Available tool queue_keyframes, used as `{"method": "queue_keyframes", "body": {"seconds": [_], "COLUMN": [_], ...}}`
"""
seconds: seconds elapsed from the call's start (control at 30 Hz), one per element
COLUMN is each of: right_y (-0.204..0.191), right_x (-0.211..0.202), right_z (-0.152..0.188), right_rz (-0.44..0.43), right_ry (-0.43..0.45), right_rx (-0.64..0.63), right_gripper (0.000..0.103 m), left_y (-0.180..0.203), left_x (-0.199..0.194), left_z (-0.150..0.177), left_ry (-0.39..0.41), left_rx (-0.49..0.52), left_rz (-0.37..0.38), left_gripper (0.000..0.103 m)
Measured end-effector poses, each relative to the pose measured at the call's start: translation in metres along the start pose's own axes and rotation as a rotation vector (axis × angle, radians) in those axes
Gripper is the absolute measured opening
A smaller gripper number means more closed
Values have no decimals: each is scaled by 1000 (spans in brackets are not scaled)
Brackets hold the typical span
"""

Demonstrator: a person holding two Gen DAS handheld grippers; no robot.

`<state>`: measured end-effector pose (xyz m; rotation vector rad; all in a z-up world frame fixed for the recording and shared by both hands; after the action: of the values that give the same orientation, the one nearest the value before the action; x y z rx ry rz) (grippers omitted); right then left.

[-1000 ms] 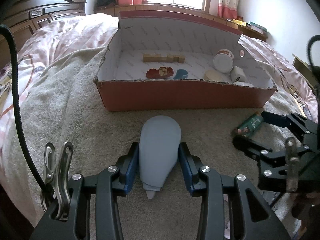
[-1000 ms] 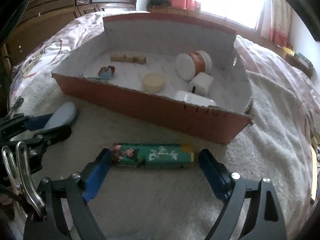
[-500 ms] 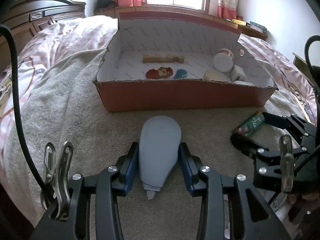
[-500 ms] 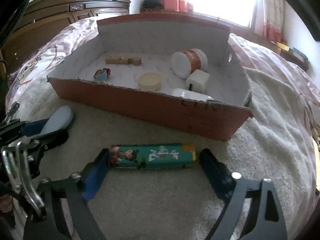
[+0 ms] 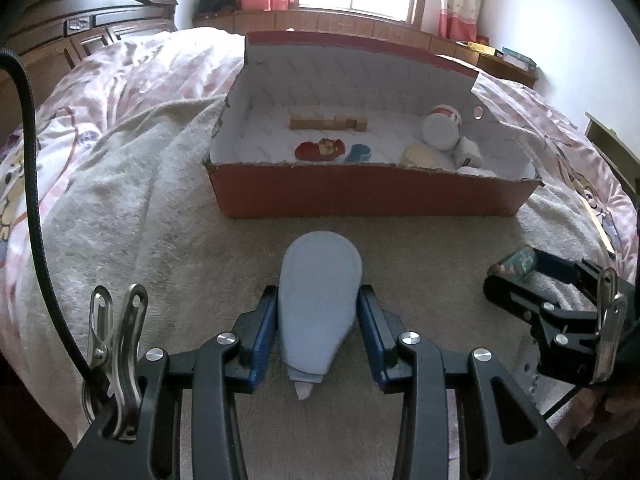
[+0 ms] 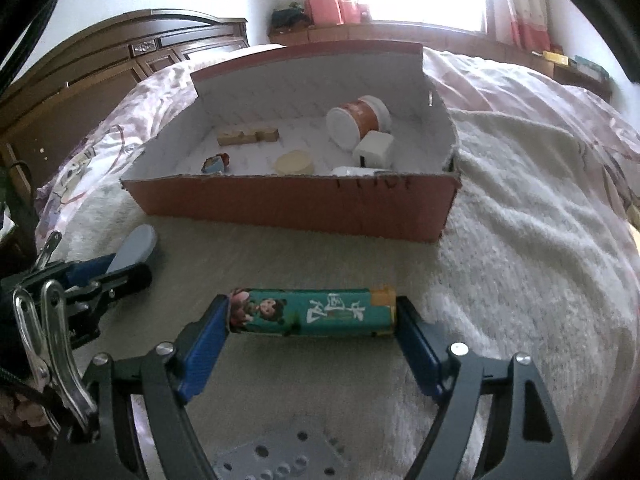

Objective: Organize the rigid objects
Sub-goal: 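Carry the blue pad and green candy bar over the box with both grippers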

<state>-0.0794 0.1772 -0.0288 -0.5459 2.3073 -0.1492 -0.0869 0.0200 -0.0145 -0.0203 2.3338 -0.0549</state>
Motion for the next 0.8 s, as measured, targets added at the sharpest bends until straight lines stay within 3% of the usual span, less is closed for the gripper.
{"method": "queue_keyframes", "body": {"seconds": [0.4, 0.8], "right_y": [-4, -15], "right_x": [-21, -41], "right_z": [2, -26], "right_rz": [-36, -64], "right_ry": [40, 115], "right_rx": [51, 36], "right_gripper": [84, 84], "left_y": [4, 11], "left_x": [-25, -44], "left_z": [-11, -46], "left_ry": [45, 113], "left_rx": [1, 21], "left_rz": [20, 38], "left_gripper": [40, 40]}}
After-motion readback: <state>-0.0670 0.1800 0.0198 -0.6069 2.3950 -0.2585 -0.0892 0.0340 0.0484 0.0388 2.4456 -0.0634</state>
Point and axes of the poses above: each gripper's, at about its wrist camera, not at the fingertips, and x roughly the way its jaws point, y to its right, z to its underside, the point moved 7 cm from there along x, roughly the way its jaws point, and after that the axes turned 11 degrees about -z, right-handed, at the moved point
